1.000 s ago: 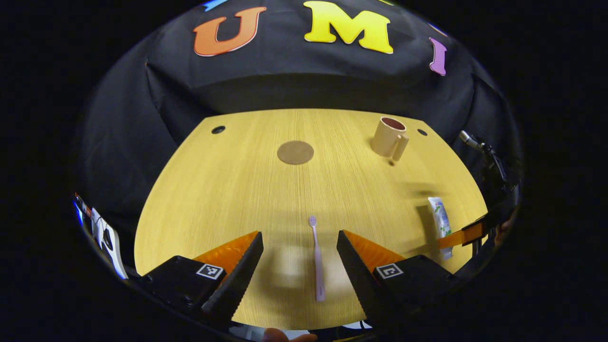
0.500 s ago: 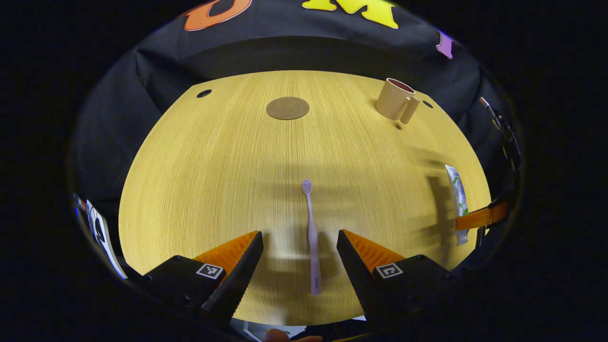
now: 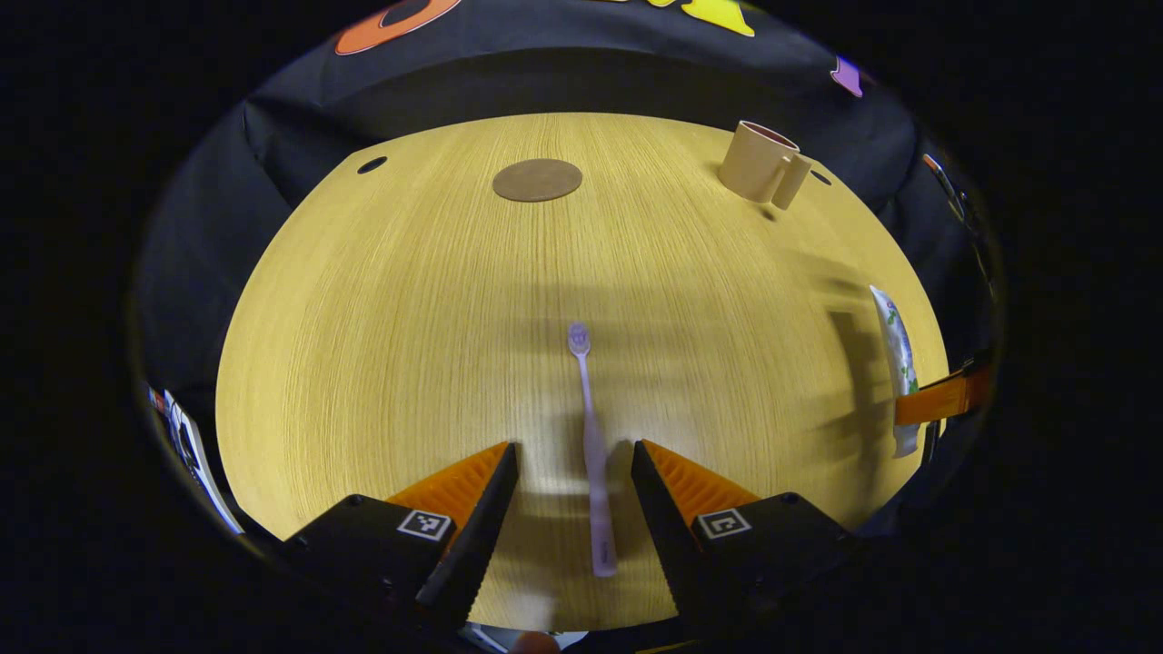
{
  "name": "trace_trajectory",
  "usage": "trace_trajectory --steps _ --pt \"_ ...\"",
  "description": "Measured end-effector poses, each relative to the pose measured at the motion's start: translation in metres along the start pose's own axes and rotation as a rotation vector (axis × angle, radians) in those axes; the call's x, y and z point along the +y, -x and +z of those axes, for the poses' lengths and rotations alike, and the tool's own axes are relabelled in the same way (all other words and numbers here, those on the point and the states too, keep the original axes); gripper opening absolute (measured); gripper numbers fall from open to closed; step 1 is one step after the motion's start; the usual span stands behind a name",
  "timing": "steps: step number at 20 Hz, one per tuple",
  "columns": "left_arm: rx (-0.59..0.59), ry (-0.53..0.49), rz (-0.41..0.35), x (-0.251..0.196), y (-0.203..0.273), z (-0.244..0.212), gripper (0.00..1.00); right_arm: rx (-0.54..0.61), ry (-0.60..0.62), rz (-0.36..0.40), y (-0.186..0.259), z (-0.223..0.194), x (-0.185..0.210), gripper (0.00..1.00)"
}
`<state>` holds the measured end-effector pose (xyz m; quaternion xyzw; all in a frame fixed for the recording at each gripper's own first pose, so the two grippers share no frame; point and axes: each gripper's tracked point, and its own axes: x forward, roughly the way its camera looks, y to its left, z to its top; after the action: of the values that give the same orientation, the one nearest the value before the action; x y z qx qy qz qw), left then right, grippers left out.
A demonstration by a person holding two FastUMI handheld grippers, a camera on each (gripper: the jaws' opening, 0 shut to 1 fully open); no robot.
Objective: Put the toothbrush and toothpaste on the desktop into the cup, then pick up the cup and place it on the coaster on the desktop.
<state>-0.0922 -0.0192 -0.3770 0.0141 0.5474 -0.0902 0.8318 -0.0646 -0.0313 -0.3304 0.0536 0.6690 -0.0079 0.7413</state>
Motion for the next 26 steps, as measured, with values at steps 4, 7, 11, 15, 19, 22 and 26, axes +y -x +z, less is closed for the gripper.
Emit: trace_trajectory --steps 4,7,11,15,19,22,26 --pt "0.013 0.016 0.004 -0.004 -0.001 0.003 0.77 -0.003 -0.004 0.001 0.001 0.003 0.0 0.4" --pt "0.019 0.015 0.011 -0.007 0.0 0.009 0.73 -0.003 -0.004 0.002 0.002 0.004 -0.001 0.4" --pt "0.019 0.011 0.014 -0.013 0.007 0.023 0.72 -0.005 -0.005 0.003 0.003 0.006 -0.002 0.4" --pt "0.019 0.019 0.017 -0.021 0.016 0.043 0.69 -0.005 -0.008 0.006 0.004 0.006 -0.002 0.4" --pt "0.017 0.025 0.018 -0.028 0.027 0.069 0.54 -0.006 -0.014 0.012 0.004 0.007 -0.001 0.4" --pt "0.021 0.029 0.023 -0.033 0.036 0.091 0.4 -0.005 -0.019 0.017 0.004 0.007 -0.001 0.4" --pt "0.022 0.047 0.031 -0.045 0.051 0.126 0.19 -0.017 -0.02 0.017 0.003 0.008 -0.001 0.4"
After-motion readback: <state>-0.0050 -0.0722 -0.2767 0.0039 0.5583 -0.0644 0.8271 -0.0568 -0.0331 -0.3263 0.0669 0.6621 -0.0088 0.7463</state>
